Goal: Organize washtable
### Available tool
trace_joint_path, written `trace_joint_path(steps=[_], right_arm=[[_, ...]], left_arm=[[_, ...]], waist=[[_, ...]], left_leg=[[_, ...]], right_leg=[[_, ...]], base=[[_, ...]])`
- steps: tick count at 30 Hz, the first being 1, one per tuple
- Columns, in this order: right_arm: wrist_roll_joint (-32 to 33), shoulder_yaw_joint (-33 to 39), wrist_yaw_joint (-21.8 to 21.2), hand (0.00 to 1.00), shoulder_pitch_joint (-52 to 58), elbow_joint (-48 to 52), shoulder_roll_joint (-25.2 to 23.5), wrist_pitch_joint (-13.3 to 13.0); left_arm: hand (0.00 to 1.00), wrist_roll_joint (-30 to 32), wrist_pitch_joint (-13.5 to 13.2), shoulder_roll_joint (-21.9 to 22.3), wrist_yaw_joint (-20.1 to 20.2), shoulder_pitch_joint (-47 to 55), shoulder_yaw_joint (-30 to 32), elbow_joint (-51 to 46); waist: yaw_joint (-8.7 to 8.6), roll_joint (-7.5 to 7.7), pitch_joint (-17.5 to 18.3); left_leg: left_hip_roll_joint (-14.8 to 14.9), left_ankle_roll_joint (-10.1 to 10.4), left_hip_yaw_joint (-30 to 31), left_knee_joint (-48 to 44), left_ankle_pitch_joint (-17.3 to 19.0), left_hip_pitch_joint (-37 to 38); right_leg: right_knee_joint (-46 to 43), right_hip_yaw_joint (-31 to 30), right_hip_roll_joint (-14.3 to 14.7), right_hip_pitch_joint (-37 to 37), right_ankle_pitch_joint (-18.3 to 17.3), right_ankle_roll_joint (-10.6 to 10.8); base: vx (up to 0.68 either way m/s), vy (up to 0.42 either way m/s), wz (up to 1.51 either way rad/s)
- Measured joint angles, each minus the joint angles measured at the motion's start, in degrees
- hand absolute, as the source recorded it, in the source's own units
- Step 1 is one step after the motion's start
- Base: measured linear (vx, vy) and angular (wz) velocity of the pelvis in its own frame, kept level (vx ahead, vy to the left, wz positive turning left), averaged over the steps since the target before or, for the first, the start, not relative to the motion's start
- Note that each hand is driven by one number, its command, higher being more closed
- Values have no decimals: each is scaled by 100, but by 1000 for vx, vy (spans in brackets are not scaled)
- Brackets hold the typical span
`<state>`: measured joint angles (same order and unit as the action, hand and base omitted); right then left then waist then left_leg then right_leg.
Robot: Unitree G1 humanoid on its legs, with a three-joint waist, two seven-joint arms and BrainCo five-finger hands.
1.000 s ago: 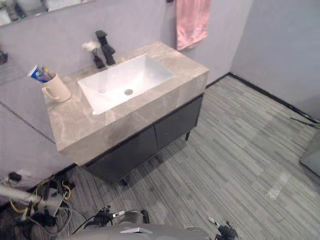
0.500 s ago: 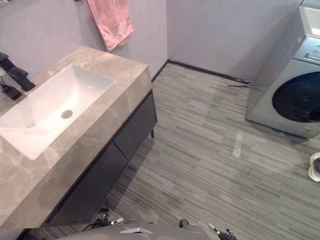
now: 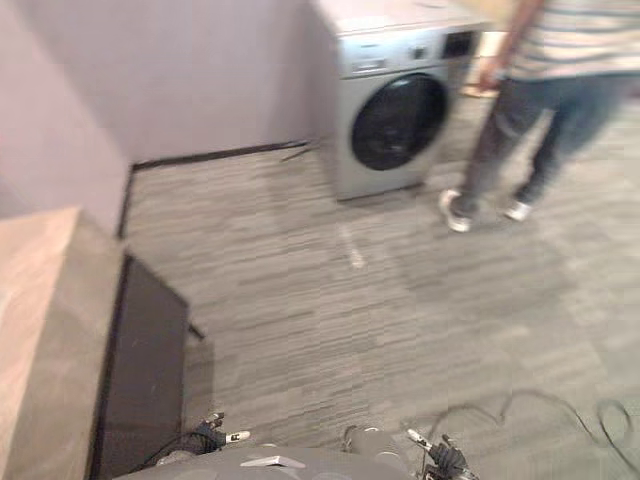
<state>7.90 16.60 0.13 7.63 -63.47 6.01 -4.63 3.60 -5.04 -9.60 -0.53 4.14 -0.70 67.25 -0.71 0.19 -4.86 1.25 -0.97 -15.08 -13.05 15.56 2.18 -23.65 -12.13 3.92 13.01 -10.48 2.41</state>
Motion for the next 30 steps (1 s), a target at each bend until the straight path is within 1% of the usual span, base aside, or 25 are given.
trace_joint_path(steps=[1,2,4,5,7,8,10,11,12,13,15,16,17,18,19,20,21,22,23,24,25,27,28,29,30], right_arm=[[0,3,-8,0,50,-24,-51,-6],[3,17,-2,0,67,-43,-66,-6],[2,170,8,0,63,-172,-55,-8],[1,238,46,0,76,-248,-70,1],[-4,387,50,0,126,-289,-113,-5],[-2,633,42,0,101,-418,-102,-3],[0,748,4,0,139,-433,-104,-10],[2,849,-12,0,153,-463,-102,-7],[2,864,-11,0,169,-461,-119,-12],[4,867,-10,0,183,-461,-127,-11],[11,861,-13,0,247,-457,-181,-21],[21,861,-13,0,254,-455,-184,-26],[114,857,-12,0,249,-437,-160,-29],[204,817,-11,0,229,-399,-146,-39],[230,796,-9,0,213,-395,-146,-61],[230,749,-2,0,205,-391,-141,-116],[232,719,5,0,208,-388,-140,-123],[232,577,25,0,180,-319,-138,-125],[232,484,37,0,128,-257,-108,-123],[232,386,41,0,86,-234,-67,-125],[231,184,42,0,-89,-211,-35,-132],[230,85,43,0,-116,-167,-36,-132],[230,37,44,0,-148,-149,-35,-143],[230,-51,40,0,-190,-146,-3,-170],[229,-131,42,0,-241,-154,23,-185]], left_arm=[[0,-103,38,9,-32,3,100,15],[0,-120,36,26,-51,1,108,10],[0,-251,16,59,-96,1,135,8],[0,-371,28,67,-126,37,227,29],[0,-486,29,122,-126,64,479,33],[0,-555,17,265,-121,70,779,20],[0,-557,13,361,-120,68,952,17],[0,-568,9,414,-118,68,1025,12],[0,-594,16,406,-113,66,1056,15],[0,-605,17,405,-111,70,1069,15],[0,-666,3,396,-113,68,1212,-22],[0,-671,4,398,-112,76,1241,-41],[0,-679,0,399,-107,106,1380,-118],[0,-718,-5,444,-108,209,1521,-256],[0,-728,-14,461,-108,275,1579,-289],[0,-763,-23,463,-106,328,1639,-350],[0,-780,-14,458,-106,340,1643,-373],[0,-790,-11,497,-111,399,1650,-458],[0,-815,-25,487,-113,482,1584,-469],[0,-836,-27,487,-112,518,1507,-509],[0,-892,-20,520,-112,579,1358,-520],[0,-887,-24,522,-112,592,1338,-521],[0,-882,-37,521,-119,599,1281,-535],[0,-873,-41,530,-130,611,1150,-555],[0,-877,-52,546,-136,662,1126,-555]], waist=[[-56,21,-2],[-64,-15,-6],[-67,-68,-29],[-69,-50,-21],[-119,-53,-31],[-191,-133,-53],[-234,-261,-79],[-261,-289,-73],[-312,-277,-81],[-359,-277,-81],[-351,-156,-93],[-348,-111,-95],[-324,-143,-95],[-310,-184,-87],[-294,-183,-87],[-227,-171,-92],[-197,-160,-94],[-173,-139,-100],[-123,-119,-100],[-58,-103,-102],[65,-135,-132],[63,-129,-143],[85,-135,-154],[145,-185,-137],[202,-205,-148]], left_leg=[[37,0,-283,61,2,65],[83,1,-324,104,1,58],[162,38,-486,240,-21,46],[198,136,-656,355,-77,72],[230,252,-666,452,-114,149],[346,485,-621,554,-253,219],[483,611,-533,559,-327,229],[576,747,-484,537,-406,231],[670,826,-411,409,-452,227],[723,826,-344,305,-452,219],[958,830,-288,-558,-447,141],[1069,822,-250,-968,-443,4],[1334,688,-99,-1969,-532,-318],[1542,208,184,-2972,-901,-706],[1608,111,347,-3436,-1100,-914],[1588,136,677,-4260,-1075,-1209],[1528,144,814,-4567,-1019,-1348],[1231,277,1118,-4968,-881,-1648],[688,492,1420,-4966,-618,-1945],[431,582,1514,-4795,-477,-2051],[122,411,1466,-3931,-214,-2423],[19,427,1405,-2935,-221,-2595],[-68,533,1464,-2027,-356,-2651],[-118,683,1709,-775,-746,-2654],[-108,831,1953,-183,-1395,-2711]], right_leg=[[185,1184,-548,109,-21,-45],[348,1390,-659,132,28,-55],[826,1652,-837,228,226,51],[1286,1722,-908,273,831,65],[1442,1775,-922,193,1342,93],[1505,1838,-814,120,1327,49],[1454,1941,-705,107,1219,-98],[1265,1969,-629,174,1050,-207],[987,2040,-600,226,810,-298],[835,2082,-582,232,663,-336],[356,2036,-479,167,121,-449],[304,2013,-423,129,47,-477],[287,1923,-237,1,-44,-587],[290,1757,-7,-154,-107,-722],[293,1668,96,-248,-130,-799],[296,1439,254,-418,-205,-991],[315,1320,325,-514,-230,-1092],[351,1086,445,-694,-252,-1277],[438,790,513,-863,-261,-1331],[467,607,530,-934,-257,-1330],[635,230,628,-1215,-196,-1212],[811,62,655,-1462,-235,-1146],[975,-100,680,-1658,-290,-1132],[1154,-346,751,-1902,-387,-1199],[1130,-617,815,-2068,-554,-1251]], base=[[-318,-259,-122],[-370,-212,-105],[-242,-144,-59],[-86,-162,-54],[90,-219,-25],[142,-299,1],[115,-287,5],[115,-342,7],[108,-349,14],[90,-352,19],[61,-346,0],[84,-364,-32],[139,-348,-65],[183,-324,-83],[208,-271,-112],[176,-197,-95],[238,-251,-110],[248,-188,-107],[258,-142,-117],[14,10,-169],[-137,65,-135],[-255,85,-76],[-281,93,-65],[-203,135,-99],[2,132,-104]])
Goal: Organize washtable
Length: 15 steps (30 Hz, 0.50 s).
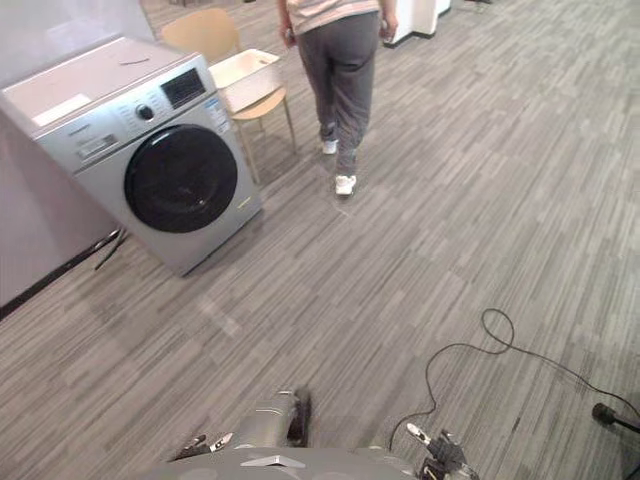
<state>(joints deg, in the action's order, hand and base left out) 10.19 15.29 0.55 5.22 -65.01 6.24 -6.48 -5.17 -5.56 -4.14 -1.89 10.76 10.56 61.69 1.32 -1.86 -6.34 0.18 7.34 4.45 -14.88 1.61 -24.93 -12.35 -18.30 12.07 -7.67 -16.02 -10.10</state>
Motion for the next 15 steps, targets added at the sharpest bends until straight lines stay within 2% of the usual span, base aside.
trace_joint_path(steps=[1,2,3,4,5,6,7,8,9,10,11,13,14,15], right_arm=[[0,-34,-3,0,0,-1,-21,-1],[-1,-101,-16,0,32,-32,-69,-24],[-3,-100,-40,0,0,-48,-103,-31],[-8,-82,-73,0,2,-69,-135,-41],[-12,143,-105,0,24,-124,-187,-29],[-33,365,-128,0,29,-308,-186,-4],[-69,449,-147,0,58,-326,-197,53],[-137,590,-181,0,145,-311,-246,70],[-237,626,-192,0,204,-309,-264,75],[-245,650,-196,0,221,-296,-264,74],[-242,758,-190,0,223,-259,-268,71],[-233,759,-184,0,233,-249,-245,57],[-228,803,-184,0,278,-247,-263,54],[-228,841,-183,0,292,-247,-272,59]], left_arm=[[0,0,2,-20,-4,32,15,11],[0,9,19,-134,-5,68,33,21],[0,10,17,-199,-6,63,38,60],[0,14,16,-257,-2,-11,35,139],[0,15,21,-317,-2,-94,35,190],[0,6,18,-335,-4,-152,19,163],[0,2,11,-337,1,-152,-5,116],[0,-3,-13,-398,-1,-189,-191,107],[0,-10,-24,-489,5,-267,-450,124],[0,-15,-23,-510,7,-300,-536,125],[0,-16,-23,-492,0,-404,-638,138],[0,-52,-30,-484,2,-499,-701,140],[0,-69,-28,-449,3,-610,-690,175],[0,-69,-24,-395,4,-662,-637,181]], waist=[[52,76,32],[110,266,199],[103,383,217],[75,456,233],[6,541,240],[-36,561,224],[-73,548,216],[-164,521,154],[-190,516,113],[-192,519,109],[-186,435,62],[-247,366,-22],[-276,342,-43],[-281,325,-64]], left_leg=[[-41,-51,9,-44,-320,35],[-217,-410,-52,-239,-633,28],[-244,-502,-232,-505,-416,-32],[-288,-604,-405,-765,-181,-55],[-377,-686,-559,-907,17,68],[-417,-748,-613,-844,214,385],[-410,-754,-588,-763,323,616],[-367,-789,-487,-616,499,1067],[-345,-866,-469,-521,589,1446],[-330,-910,-456,-387,654,1668],[-220,-897,-420,16,821,2152],[-3,-947,-498,480,861,2781],[135,-881,-521,720,931,3070],[221,-819,-549,809,975,3192]], right_leg=[[-88,-158,-44,-39,-107,34],[-356,-476,-227,-13,-365,155],[-600,-566,-305,55,-448,309],[-999,-623,-343,153,-459,348],[-1609,-557,-362,273,-357,524],[-2322,-387,-296,459,11,1242],[-2708,-246,-244,561,337,1847],[-3510,79,-247,763,920,2744],[-4398,574,-437,1131,918,2669],[-4750,852,-600,1382,838,2519],[-5168,1459,-913,1840,498,1903],[-4826,1848,-1162,2377,145,1350],[-4254,2014,-1271,2733,33,1267],[-3851,2077,-1336,2863,33,1278]], base=[[426,154,-118],[552,104,-99],[633,110,-91],[529,85,-50],[598,85,-34],[501,55,-19],[421,46,-8],[275,26,-7],[196,6,-14],[-20,-63,-43],[-129,-58,-42],[-365,-24,-38],[-504,7,-23],[-623,60,-12]])
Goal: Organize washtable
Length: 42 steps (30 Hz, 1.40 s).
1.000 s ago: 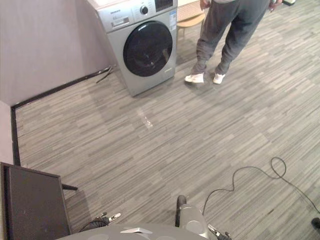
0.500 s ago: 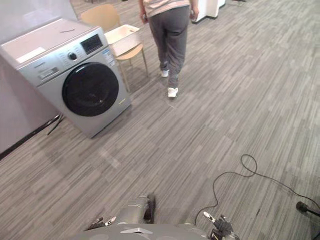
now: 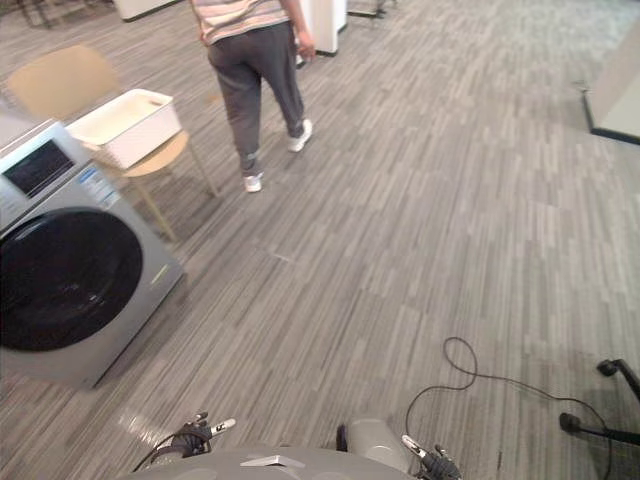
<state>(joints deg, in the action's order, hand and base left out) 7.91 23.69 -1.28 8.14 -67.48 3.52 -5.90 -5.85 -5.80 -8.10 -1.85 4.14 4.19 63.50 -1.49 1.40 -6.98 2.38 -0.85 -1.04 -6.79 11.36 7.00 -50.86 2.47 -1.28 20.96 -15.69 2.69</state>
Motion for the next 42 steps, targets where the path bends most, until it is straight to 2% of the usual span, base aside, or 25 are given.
trace_joint_path(steps=[2,4,5,6,9,12,14,17,20,21,22,23,24,25,26,27,29,31,33,35,36,37,39,41,42], right_arm=[[2,128,4,0,93,-8,-46,18],[7,209,4,0,160,-2,-37,40],[2,190,4,0,233,13,10,38],[1,207,7,0,217,14,12,37],[5,557,5,0,324,265,-51,62],[11,498,9,0,144,305,-19,39],[13,371,28,0,-62,286,8,32],[121,-106,35,0,-482,223,99,5],[225,-536,37,0,-591,223,257,-32],[224,-562,34,0,-482,216,226,-24],[225,-573,30,0,-424,215,169,-20],[224,-566,24,0,-270,205,60,-20],[222,-524,22,0,-191,163,12,-21],[221,-235,13,0,-129,-94,-31,-2],[220,-131,7,0,-35,-144,-23,-2],[219,-73,1,0,-23,-188,-5,-5],[219,21,-37,0,83,-162,16,-11],[221,135,-95,0,95,-170,94,-9],[224,175,-96,0,159,-162,141,-6],[226,174,-95,0,364,-233,-11,32],[224,171,-99,0,499,-231,-31,91],[225,194,-100,0,563,-213,27,119],[225,420,-70,0,503,-185,50,130],[220,570,-58,0,464,-104,14,135],[228,525,-30,0,378,-29,63,134]], left_arm=[[0,8,-19,300,3,-127,233,28],[0,86,-25,438,23,-146,511,124],[0,156,-17,593,28,-101,749,177],[0,200,-16,620,28,-131,888,171],[0,250,-1,891,77,-148,1681,-61],[0,153,-2,844,127,89,1758,-209],[0,46,-39,719,126,94,1554,-307],[0,-43,-103,392,89,131,1144,-292],[0,-41,-81,428,0,336,762,-212],[0,-43,-67,399,-6,420,711,-61],[0,-41,-61,352,-4,500,706,9],[0,-43,-64,220,3,694,747,149],[0,-43,-58,110,1,713,744,204],[0,-40,-45,-85,-10,633,684,300],[0,-20,-42,-98,-19,543,654,354],[0,29,-21,-99,-22,493,613,395],[0,202,13,-4,-9,382,382,365],[0,242,35,114,-3,196,353,369],[0,237,33,200,-4,-15,208,367],[0,232,-53,185,-4,-187,152,322],[0,235,-77,309,1,-229,218,296],[0,235,-78,453,0,-191,293,256],[0,268,-77,708,42,-28,610,99],[0,261,-71,740,32,-17,993,99],[0,180,-71,709,48,38,945,83]], waist=[[-52,-22,-38],[-121,-130,0],[-157,-259,92],[-139,-284,81],[-169,-409,8],[2,-378,-15],[101,-314,-29],[253,-202,-49],[429,-458,23],[533,-415,41],[561,-347,117],[502,-31,388],[452,155,468],[304,463,451],[224,417,410],[197,396,391],[121,79,293],[102,-157,152],[-37,-338,67],[-164,-85,111],[-191,-27,234],[-202,-172,348],[-131,-386,434],[-125,-395,352],[-79,-431,252]], left_leg=[[211,247,-102,179,397,381],[400,217,-183,213,772,665],[580,50,-273,155,779,808],[666,273,-326,-99,644,761],[1056,601,240,-3576,-334,-446],[808,715,515,-6276,-537,-1501],[573,524,364,-6514,-381,-2095],[182,303,-243,-4110,63,-3031],[56,654,-107,-614,-740,-3235],[-19,396,-19,-613,-1211,-3232],[-38,400,-70,-753,-1520,-3165],[-194,250,-198,-1013,-1727,-3153],[-297,281,-233,-1095,-1521,-3088],[-609,211,-141,-1150,-1017,-2617],[-653,158,-54,-1153,-903,-2421],[-680,149,7,-1129,-826,-2188],[-558,56,100,-525,-507,-1013],[-331,-43,103,-138,-328,-313],[-23,90,246,79,33,208],[-99,209,549,58,500,531],[9,33,706,61,783,617],[164,-151,717,72,901,659],[416,140,789,-1322,761,301],[507,725,1057,-3917,-188,-599],[522,730,1012,-5307,-433,-1057]], right_leg=[[2258,138,-307,206,430,126],[2571,394,-373,325,1263,-8],[2154,477,-161,449,1012,-237],[1987,483,-95,470,810,-344],[1862,642,297,-257,100,-783],[2480,269,812,-1462,-178,-1103],[2934,-4,900,-2048,-175,-1135],[3924,-681,822,-3168,-147,-1081],[4477,-1409,917,-3884,-201,-1024],[4136,-1609,934,-4065,-358,-1023],[3800,-1672,883,-4046,-437,-937],[2717,-1644,781,-3664,-391,-832],[2103,-1575,697,-3409,-251,-596],[461,-1451,705,-2841,1180,1116],[-90,-1390,684,-2647,1424,1330],[-574,-1241,630,-2456,1382,1260],[-1461,-489,131,-1567,597,96],[-908,-397,119,-1048,135,-256],[920,-335,92,-411,80,-60],[2933,-353,-389,-139,1025,386],[2587,-203,-359,20,1491,180],[2313,-111,-222,115,1173,41],[2062,57,41,-70,687,-277],[2271,291,268,-814,315,-592],[2482,286,455,-1351,140,-769]], base=[[-568,104,-16],[385,-236,-22],[858,-404,-26],[736,-388,-25],[612,-401,-10],[602,-297,-66],[205,-105,-82],[-237,27,-97],[33,105,-108],[691,103,-111],[787,70,-76],[613,11,-32],[763,21,15],[562,40,46],[467,59,51],[237,77,29],[125,54,0],[-191,45,-9],[-431,51,28],[174,-195,72],[734,-379,61],[782,-303,29],[795,-294,5],[612,-313,11],[378,-133,-2]])
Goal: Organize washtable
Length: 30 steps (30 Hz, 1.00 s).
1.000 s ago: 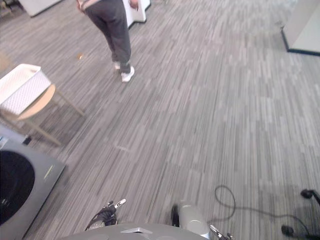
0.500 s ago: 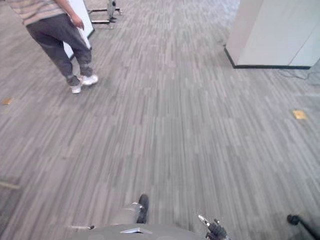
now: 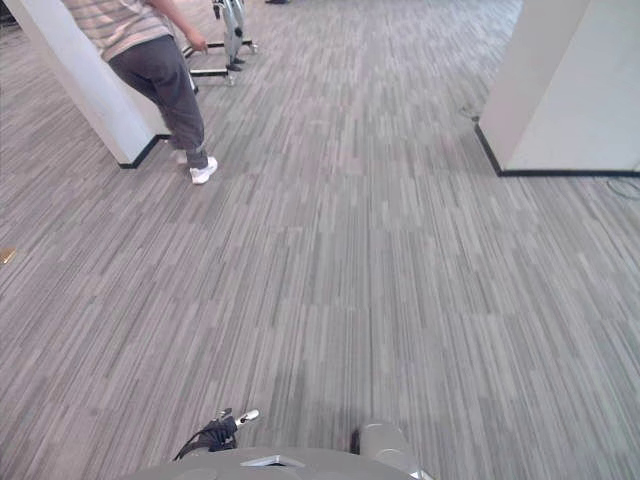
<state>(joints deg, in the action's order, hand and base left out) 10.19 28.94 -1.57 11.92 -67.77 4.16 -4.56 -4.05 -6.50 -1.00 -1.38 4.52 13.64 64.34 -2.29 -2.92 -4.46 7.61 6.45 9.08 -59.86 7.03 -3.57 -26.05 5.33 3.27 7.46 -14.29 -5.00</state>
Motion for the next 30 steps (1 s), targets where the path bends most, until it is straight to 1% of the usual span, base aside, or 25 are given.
trace_joint_path(steps=[2,3,6,9,10,11,12,13,14,15,16,17,18,19,20,21,22,23,24,25,26,27,28,29,30], right_arm=[[2,-228,89,0,-195,30,45,-17],[3,-435,117,0,-383,33,71,-27],[29,-792,159,0,-761,43,139,-128],[221,-1347,164,0,-943,246,198,-245],[226,-1355,160,0,-895,239,178,-249],[226,-1394,156,0,-807,239,81,-250],[224,-1394,153,0,-796,237,55,-249],[224,-1301,149,0,-633,178,-96,-247],[224,-1243,146,0,-604,21,-111,-238],[227,-1209,144,0,-583,-25,-110,-226],[224,-1107,140,0,-539,-30,-89,-226],[224,-1000,132,0,-468,-4,-56,-235],[248,-883,88,0,-340,35,-51,-238],[244,-853,52,0,-311,37,-25,-246],[336,-801,18,0,-287,63,15,-238],[404,-745,-22,0,-240,60,33,-238],[445,-723,-29,0,-216,59,17,-237],[449,-718,-28,0,-156,72,-20,-235],[449,-672,-26,0,-101,53,-65,-222],[451,-671,-15,0,-86,33,-113,-203],[456,-669,-11,0,-66,29,-119,-135],[449,-732,-9,0,25,34,-48,-114],[448,-732,-6,0,31,35,-48,-115],[449,-703,-11,0,30,33,42,-105],[448,-636,-20,0,24,39,85,-106]], left_arm=[[0,-58,-7,-123,20,34,-80,-169],[0,-61,-30,-247,23,1,-283,-224],[0,-78,-107,-435,2,0,-528,-419],[0,-139,-102,-484,-80,-2,-757,-435],[0,-162,-94,-471,-132,70,-790,-370],[0,-177,-85,-526,-169,216,-784,-316],[0,-178,-85,-548,-171,240,-784,-316],[0,-180,-89,-732,-186,269,-811,-305],[0,-201,-89,-827,-200,251,-917,-269],[0,-208,-83,-864,-199,233,-960,-242],[0,-222,-72,-875,-214,212,-993,-200],[0,-222,-44,-885,-216,206,-1185,-155],[0,-221,-43,-847,-205,199,-1351,-160],[0,-216,-50,-824,-201,154,-1413,-155],[0,-213,-48,-765,-197,91,-1415,-140],[0,-215,-49,-688,-191,32,-1408,-98],[0,-215,-50,-649,-181,0,-1383,-96],[0,-218,-53,-562,-160,-36,-1293,-110],[0,-177,-73,-482,-136,-59,-1177,-153],[0,-127,-77,-423,-133,-53,-1065,-151],[0,-72,-74,-261,-123,-39,-779,-146],[0,35,-51,-155,-85,26,-612,-85],[0,97,-44,-119,-59,21,-518,-89],[0,112,-39,21,-23,19,-334,-101],[0,107,-38,105,-19,28,-189,-99]], waist=[[114,47,-76],[203,106,-84],[376,246,-79],[502,171,-59],[577,129,-43],[595,200,75],[595,252,95],[504,632,223],[452,751,155],[410,782,121],[365,786,44],[271,678,-10],[189,513,-47],[188,510,-69],[184,319,-84],[125,277,-123],[117,188,-121],[116,228,-131],[106,330,-104],[115,404,-76],[74,419,-70],[46,313,60],[51,278,106],[14,124,193],[-6,74,226]], left_leg=[[-62,-370,-398,-1042,215,-583],[-196,-550,-661,-961,399,-1013],[-499,-597,-993,808,661,-1806],[-549,-172,-1136,4514,-192,-2092],[-532,-182,-1092,4430,-779,-2164],[-648,-590,-1147,4446,-1387,-1977],[-685,-641,-1167,4449,-1400,-1948],[-994,-816,-1281,4398,-1006,-1757],[-1172,-965,-1268,4328,-727,-1458],[-1249,-1022,-1215,4332,-588,-1264],[-1337,-1030,-1150,4332,-439,-919],[-1378,-1075,-995,4388,-219,-450],[-1347,-1161,-825,4536,53,11],[-1294,-1175,-803,4621,127,243],[-1176,-1190,-748,4785,291,648],[-1011,-1167,-648,4899,485,953],[-938,-1143,-588,4943,595,1072],[-839,-1066,-477,4975,842,1294],[-851,-994,-366,4986,1086,1486],[-855,-959,-320,4989,1228,1570],[-756,-969,-200,5030,1515,1865],[-553,-896,-139,4957,1461,2088],[-481,-815,-130,4672,1380,2036],[-309,-761,-76,3753,1253,1741],[-216,-601,-51,3218,1116,1528]], right_leg=[[387,-203,179,-757,-154,-167],[692,-362,197,-1163,-190,-222],[1233,-759,82,-1684,-255,-201],[1832,-1187,21,-2382,-497,-80],[1768,-1438,35,-2599,-556,-83],[1079,-1588,-62,-2449,-577,-84],[862,-1601,-92,-2383,-587,-60],[-867,-1650,-265,-1661,-223,624],[-1995,-1748,-234,-1274,720,1709],[-2446,-1733,-260,-1127,1289,2054],[-3179,-1565,-339,-881,1375,2034],[-3839,-1090,-505,-562,1131,1627],[-4040,-760,-561,-208,751,1022],[-3962,-719,-546,-16,528,872],[-3483,-696,-450,396,165,727],[-2513,-669,-357,735,-34,743],[-1917,-643,-356,846,-26,770],[-457,-584,-476,982,247,1012],[953,-581,-677,1103,701,1070],[1365,-634,-780,1184,870,1088],[1227,-551,-846,1294,1377,1107],[718,-426,-687,1355,1543,1019],[497,-386,-635,1359,1567,927],[331,-146,-518,1201,1390,537],[348,-29,-439,1078,1317,447]], base=[[225,-3,-40],[35,60,-61],[-228,71,-78],[-152,102,-63],[493,194,-79],[629,184,-63],[673,154,-14],[539,127,24],[494,114,34],[368,97,26],[273,42,27],[220,20,35],[110,5,32],[-51,9,20],[-207,8,23],[-311,5,31],[-355,10,51],[4,-84,50],[258,-170,51],[740,-361,45],[876,-370,45],[874,-370,45],[795,-352,46],[584,-307,37],[661,-322,37]])
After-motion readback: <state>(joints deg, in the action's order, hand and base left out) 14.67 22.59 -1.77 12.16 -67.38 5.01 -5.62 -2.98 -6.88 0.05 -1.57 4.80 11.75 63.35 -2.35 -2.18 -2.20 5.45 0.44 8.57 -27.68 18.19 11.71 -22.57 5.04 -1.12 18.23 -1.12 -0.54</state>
